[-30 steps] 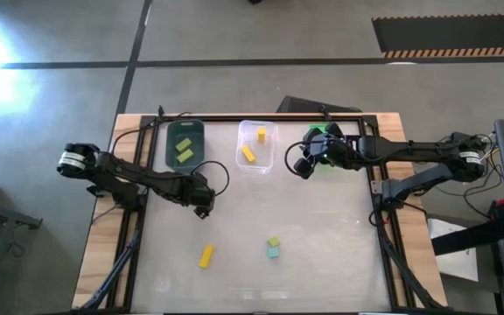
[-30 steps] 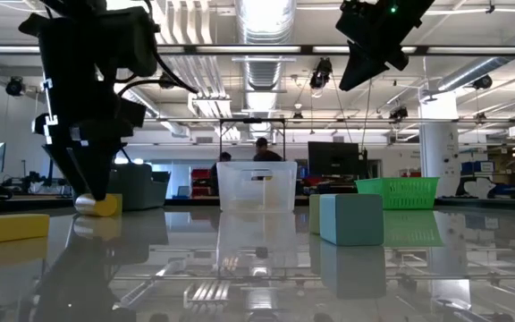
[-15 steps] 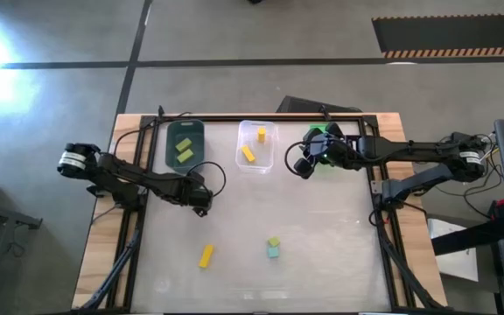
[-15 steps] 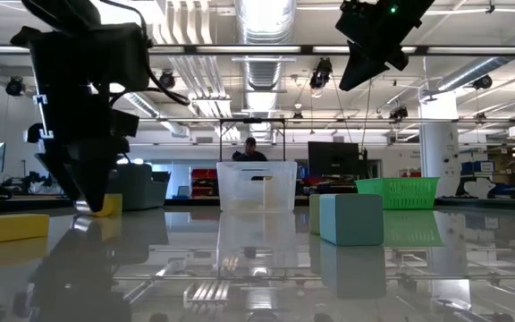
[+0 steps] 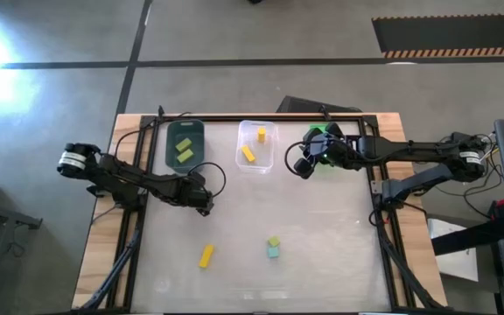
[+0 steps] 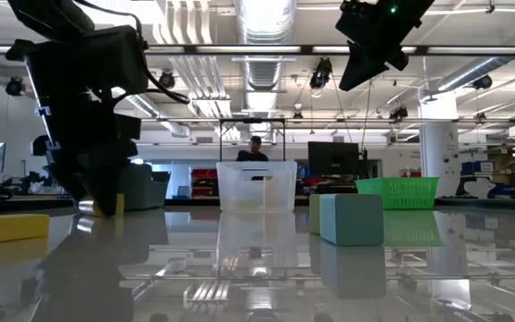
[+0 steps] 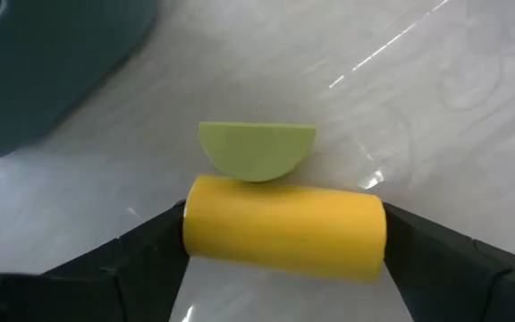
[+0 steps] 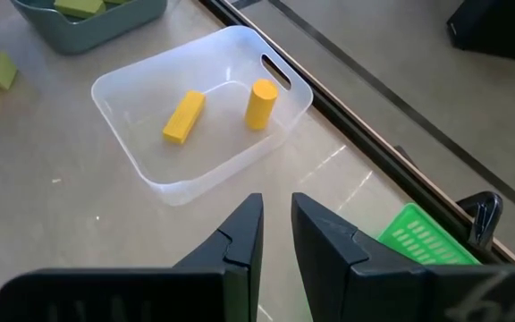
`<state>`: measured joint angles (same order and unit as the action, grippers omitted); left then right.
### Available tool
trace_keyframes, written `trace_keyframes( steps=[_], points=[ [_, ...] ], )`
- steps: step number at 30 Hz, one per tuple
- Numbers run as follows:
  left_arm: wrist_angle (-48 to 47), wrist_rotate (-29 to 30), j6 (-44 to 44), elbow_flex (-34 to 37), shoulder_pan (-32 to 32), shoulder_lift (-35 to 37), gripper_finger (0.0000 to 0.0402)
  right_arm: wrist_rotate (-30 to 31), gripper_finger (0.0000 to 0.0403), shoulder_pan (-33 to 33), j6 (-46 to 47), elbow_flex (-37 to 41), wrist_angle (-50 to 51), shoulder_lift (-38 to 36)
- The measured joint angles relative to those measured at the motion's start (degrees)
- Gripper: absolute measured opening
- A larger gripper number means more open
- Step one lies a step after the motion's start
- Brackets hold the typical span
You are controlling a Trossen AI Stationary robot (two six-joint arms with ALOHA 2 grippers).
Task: Sort & place blocks by color
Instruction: Put the yellow block into the transparent bin
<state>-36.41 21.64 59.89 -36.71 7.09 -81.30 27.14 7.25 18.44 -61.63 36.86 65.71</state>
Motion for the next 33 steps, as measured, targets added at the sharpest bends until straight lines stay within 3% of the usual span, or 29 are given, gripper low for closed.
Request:
trace_keyframes(
  steps=[5, 9, 13, 19, 23, 27, 30, 33],
  points=[
    [-0.03, -0.08, -0.03, -0.15, 0.00, 0.02, 0.0273, 0.00, 0.0054, 0.00, 0.28, 0.03, 0.00, 0.00],
    [-0.46, -0.58, -0.40, -1.66, 0.69, -0.04, 0.0271, -0.02, 0.0054, -0.36, -1.67, 1.23, -2.04, 0.00],
    [1.63, -0.75, -8.13, -5.96, 3.63, 0.26, 0.0271, -3.71, 0.0054, -2.28, -6.74, 4.87, -8.04, -0.02],
    [22.33, -0.99, -29.05, -9.79, 7.08, 1.63, 0.0271, -16.25, 0.0054, -7.03, -20.67, 16.72, -35.33, 0.90],
    [38.24, -5.42, -38.46, -8.85, 7.03, 3.12, 0.0272, -21.51, 0.0054, -12.05, -31.87, 23.97, -53.32, 2.27],
    [47.65, -8.93, -42.17, -8.63, 5.63, 3.88, 0.0276, -17.02, 0.0057, -16.76, -40.60, 26.67, -64.69, 3.48],
    [48.15, -9.15, -43.79, -10.51, 2.93, 4.00, 0.0277, -7.30, 0.0063, -19.66, -42.90, 26.54, -63.62, 3.15],
    [47.45, -9.69, -46.55, -13.17, -0.86, 3.48, 0.0278, -2.77, 0.0071, -21.64, -43.36, 26.46, -62.27, 2.05]
  ],
)
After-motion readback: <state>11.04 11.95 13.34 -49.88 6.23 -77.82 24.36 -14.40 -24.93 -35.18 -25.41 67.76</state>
